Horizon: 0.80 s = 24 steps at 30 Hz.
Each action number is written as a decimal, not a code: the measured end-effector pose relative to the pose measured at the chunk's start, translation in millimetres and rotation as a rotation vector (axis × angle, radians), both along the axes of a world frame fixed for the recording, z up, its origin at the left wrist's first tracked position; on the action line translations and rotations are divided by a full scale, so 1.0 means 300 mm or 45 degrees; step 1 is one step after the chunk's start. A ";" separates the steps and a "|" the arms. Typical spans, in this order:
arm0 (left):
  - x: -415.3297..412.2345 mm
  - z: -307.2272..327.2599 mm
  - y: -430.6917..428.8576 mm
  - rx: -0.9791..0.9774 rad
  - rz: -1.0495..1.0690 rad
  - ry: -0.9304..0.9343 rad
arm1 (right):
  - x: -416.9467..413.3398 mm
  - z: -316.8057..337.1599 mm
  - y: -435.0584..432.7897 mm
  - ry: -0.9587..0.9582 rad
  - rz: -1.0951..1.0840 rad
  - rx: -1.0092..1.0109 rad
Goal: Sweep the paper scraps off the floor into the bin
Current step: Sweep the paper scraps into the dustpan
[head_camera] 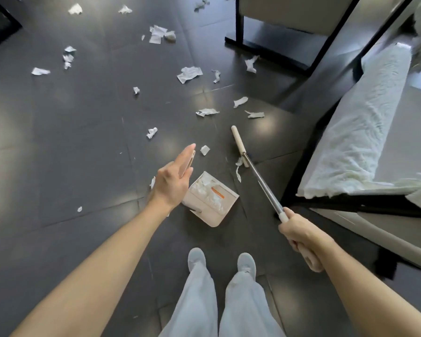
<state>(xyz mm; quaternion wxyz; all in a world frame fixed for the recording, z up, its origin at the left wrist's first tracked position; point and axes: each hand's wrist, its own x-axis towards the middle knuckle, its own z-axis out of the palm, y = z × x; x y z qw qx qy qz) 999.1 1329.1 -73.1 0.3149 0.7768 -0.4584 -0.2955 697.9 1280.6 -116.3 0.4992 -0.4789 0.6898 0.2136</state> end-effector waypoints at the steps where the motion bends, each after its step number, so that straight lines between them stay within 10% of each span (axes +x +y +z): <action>1: 0.014 0.006 -0.009 -0.002 -0.012 -0.021 | 0.010 0.023 0.019 0.001 0.033 0.012; 24: 0.229 0.110 0.483 -0.065 0.442 -0.136 | 0.225 0.291 0.201 -0.281 0.264 0.097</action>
